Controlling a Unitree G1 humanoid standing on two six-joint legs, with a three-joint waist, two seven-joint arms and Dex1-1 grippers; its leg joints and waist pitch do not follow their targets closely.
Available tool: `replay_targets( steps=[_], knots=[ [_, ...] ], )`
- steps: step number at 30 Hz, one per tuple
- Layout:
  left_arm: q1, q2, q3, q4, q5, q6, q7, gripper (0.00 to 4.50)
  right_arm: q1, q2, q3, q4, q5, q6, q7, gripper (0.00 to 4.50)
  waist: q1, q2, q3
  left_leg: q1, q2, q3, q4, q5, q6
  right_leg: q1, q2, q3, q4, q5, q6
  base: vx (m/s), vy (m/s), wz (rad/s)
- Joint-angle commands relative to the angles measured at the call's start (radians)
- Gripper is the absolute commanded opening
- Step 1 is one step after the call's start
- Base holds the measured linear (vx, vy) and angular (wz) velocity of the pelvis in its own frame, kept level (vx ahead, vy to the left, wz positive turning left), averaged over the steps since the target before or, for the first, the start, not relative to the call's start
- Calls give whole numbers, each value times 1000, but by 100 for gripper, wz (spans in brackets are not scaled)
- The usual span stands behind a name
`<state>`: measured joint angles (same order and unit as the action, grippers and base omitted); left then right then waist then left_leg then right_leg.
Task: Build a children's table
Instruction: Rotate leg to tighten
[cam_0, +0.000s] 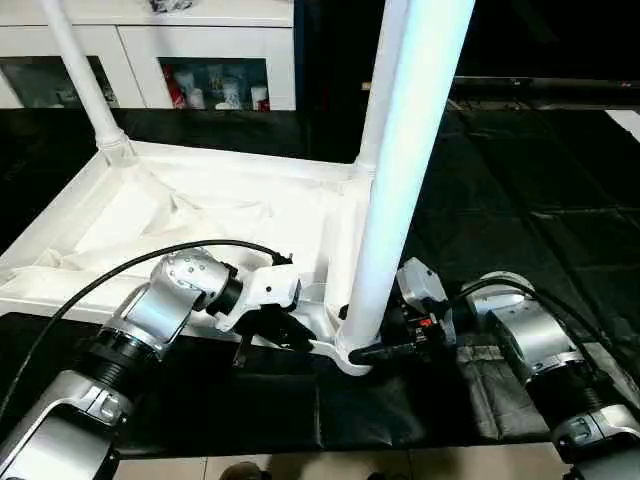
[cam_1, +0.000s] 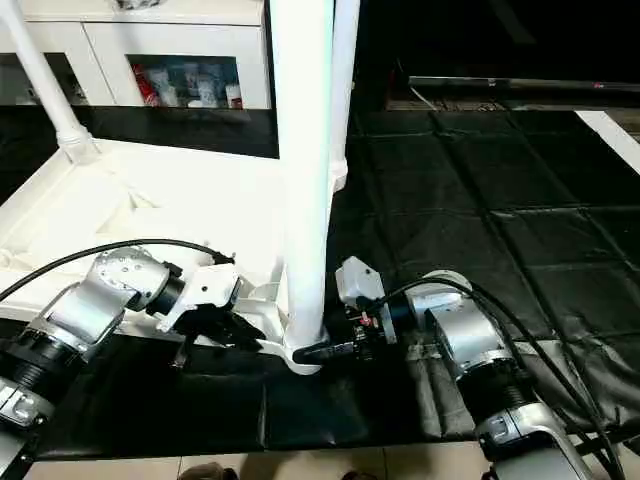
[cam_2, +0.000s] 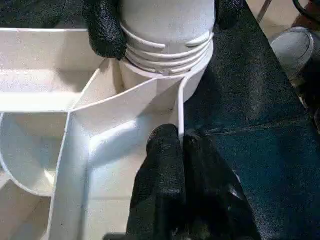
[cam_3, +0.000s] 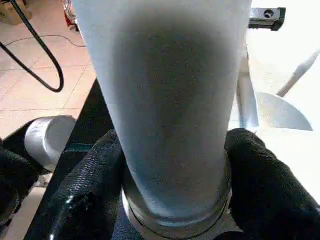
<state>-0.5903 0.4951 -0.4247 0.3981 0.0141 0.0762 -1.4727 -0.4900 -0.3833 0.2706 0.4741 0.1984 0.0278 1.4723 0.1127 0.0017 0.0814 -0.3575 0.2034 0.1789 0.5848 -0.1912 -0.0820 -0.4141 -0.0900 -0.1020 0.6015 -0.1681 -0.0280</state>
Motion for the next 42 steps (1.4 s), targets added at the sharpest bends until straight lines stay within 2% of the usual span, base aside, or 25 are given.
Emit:
replay_targets(
  steps=[1, 6, 10, 11, 13, 16, 18, 20, 21, 22, 23, 24, 25, 27, 28, 29, 30, 31, 32, 33, 34, 36, 38, 40, 42],
  knots=[
    [20, -6, -48, -1, 12, -7, -32, 0, -1, 6, 14, -10, 2, -14, 23, 267, -5, -2, -69, 2, 34, -5, -66, -140, 82, 62, -62, 59, -60, -190, -241, 0, 0, 0],
    [35, -18, -38, -13, 2, 17, -9, 0, 22, 10, 14, -30, 9, -3, 11, 263, -6, -2, -68, 4, 35, -4, -67, -149, 80, 61, -61, 59, -61, -198, -241, 0, 0, 0],
    [42, -59, -6, -30, -8, 106, 81, 0, 55, 49, -23, -64, 33, 86, -103, 262, -7, -3, -64, 4, 36, -5, -70, -159, 76, 61, -60, 60, -64, -225, -234, 0, 0, 0],
    [42, -75, 6, -31, -5, 125, 120, 0, 62, 68, -35, -66, 26, 98, -162, 262, -8, -3, -59, 5, 36, -5, -73, -189, 68, 58, -62, 60, -72, -277, -222, 0, 0, 0],
    [40, -104, 30, -39, -12, 174, 177, 0, 70, 91, -45, -64, 10, 105, -233, 262, -17, -2, -46, 15, 32, -12, -81, -296, 29, 52, -66, 56, -95, -481, -165, 0, 0, 0],
    [34, -188, 99, -70, -28, 303, 339, 0, 80, 163, -73, -58, -23, 144, -419, 262, -30, -7, -45, 18, 29, -14, -81, -303, 11, 50, -69, 56, -107, -562, -124, 0, 0, 0],
    [36, -241, 141, -101, -54, 387, 416, 0, 78, 227, -104, -52, -29, 164, -540, 262, -47, -10, -47, 2, 25, -22, -84, -285, 6, 61, -70, 47, -109, -592, -93, 0, 0, 0],
    [43, -295, 176, -140, -63, 456, 496, 0, 66, 301, -128, -30, -53, 186, -697, 262, -69, -11, -51, -5, 22, -27, -84, -275, 9, 61, -68, 44, -109, -559, -93, 0, 0, 0],
    [43, -295, 176, -140, -63, 456, 496, 0, 66, 301, -128, -30, -53, 186, -697, 262, -73, -12, -51, -5, 21, -26, -84, -274, 16, 59, -67, 46, -111, -550, -94, 0, 0, 0],
    [50, -342, 199, -160, -36, 503, 598, 0, 46, 359, -143, 7, -85, 184, -841, 262, -77, -10, -54, -4, 22, -25, -82, -256, 23, 57, -66, 50, -106, -507, -108, 0, 0, 0],
    [50, -342, 199, -160, -36, 503, 598, 0, 46, 359, -143, 7, -85, 184, -841, 262, -80, -10, -53, -5, 22, -24, -82, -246, 26, 56, -65, 50, -104, -485, -119, 0, 0, 0],
    [50, -343, 200, -160, -35, 504, 601, 0, 45, 360, -144, 8, -85, 185, -844, 262, -80, -10, -53, -4, 20, -22, -80, -242, 30, 55, -63, 50, -105, -476, -123, 0, 0, 0],
    [48, -380, 224, -162, -24, 528, 669, 0, 30, 387, -153, 31, -99, 187, -911, 262, -76, -10, -56, 2, 17, -15, -76, -220, 49, 51, -61, 54, -104, -435, -139, 0, 0, 0],
    [47, -426, 244, -173, -9, 552, 744, 0, 11, 414, -154, 52, -117, 183, -963, 262, -75, -15, -58, -2, 17, -13, -75, -180, 61, 56, -59, 54, -97, -381, -158, 0, 0, 0],
    [47, -429, 246, -174, -9, 554, 748, 0, 10, 416, -154, 53, -118, 183, -966, 262, -72, -12, -59, -1, 18, -12, -74, -167, 63, 56, -59, 55, -95, -360, -164, 0, 0, 0],
    [52, -458, 255, -195, -5, 583, 787, 0, 4, 433, -161, 55, -128, 179, -990, 262, -67, -11, -63, 1, 19, -10, -72, -138, 74, 56, -58, 57, -89, -303, -176, 0, 0, 0],
    [54, -463, 256, -202, -4, 594, 795, 0, 5, 437, -164, 54, -132, 177, -994, 262, -70, -13, -65, -3, 20, -9, -71, -119, 78, 60, -57, 59, -81, -259, -188, 55, -9, 3],
    [55, -463, 255, -205, -4, 596, 796, 0, 6, 438, -168, 52, -132, 172, -992, 262, -67, -12, -70, -7, 20, -11, -68, -65, 98, 65, -56, 57, -70, -167, -212, 55, -9, 3],
    [57, -462, 251, -212, -5, 603, 802, 0, 8, 440, -169, 49, -129, 170, -994, 262, -67, -12, -72, -8, 18, -10, -65, -43, 107, 67, -54, 58, -64, -126, -221, 53, -1, 1],
    [59, -455, 245, -216, -5, 601, 799, 0, 11, 439, -173, 43, -117, 171, -985, 262, -65, -10, -76, -8, 18, -10, -60, -2, 132, 67, -53, 58, -56, -50, -241, 0, 0, 0],
    [62, -444, 236, -221, -7, 601, 796, 0, 16, 437, -178, 33, -103, 170, -977, 318, -65, -8, -77, -10, 17, -10, -57, 27, 156, 68, -53, 58, -50, 3, -259, 0, 0, 0],
    [63, -441, 236, -223, -6, 601, 796, 0, 17, 435, -179, 31, -99, 168, -978, 332, -65, -10, -72, -9, 17, -7, -58, 6, 174, 67, -54, 56, -56, -23, -266, 0, 0, 0],
    [63, -428, 232, -220, -4, 591, 782, 0, 20, 423, -177, 27, -97, 170, -964, 344, -65, -8, -69, -7, 18, -7, -61, -44, 160, 67, -56, 55, -66, -107, -252, 0, 0, 0],
    [63, -374, 209, -209, -3, 548, 710, 0, 37, 382, -179, 13, -98, 149, -907, 379, -64, -7, -66, -5, 20, -9, -66, -96, 130, 65, -57, 55, -75, -191, -224, 0, 0, 0],
    [63, -367, 206, -208, -4, 543, 700, 0, 39, 377, -179, 11, -98, 144, -899, 383, -64, -7, -67, -5, 20, -9, -66, -107, 118, 66, -57, 57, -75, -202, -214, 0, 0, 0]
  ],
)
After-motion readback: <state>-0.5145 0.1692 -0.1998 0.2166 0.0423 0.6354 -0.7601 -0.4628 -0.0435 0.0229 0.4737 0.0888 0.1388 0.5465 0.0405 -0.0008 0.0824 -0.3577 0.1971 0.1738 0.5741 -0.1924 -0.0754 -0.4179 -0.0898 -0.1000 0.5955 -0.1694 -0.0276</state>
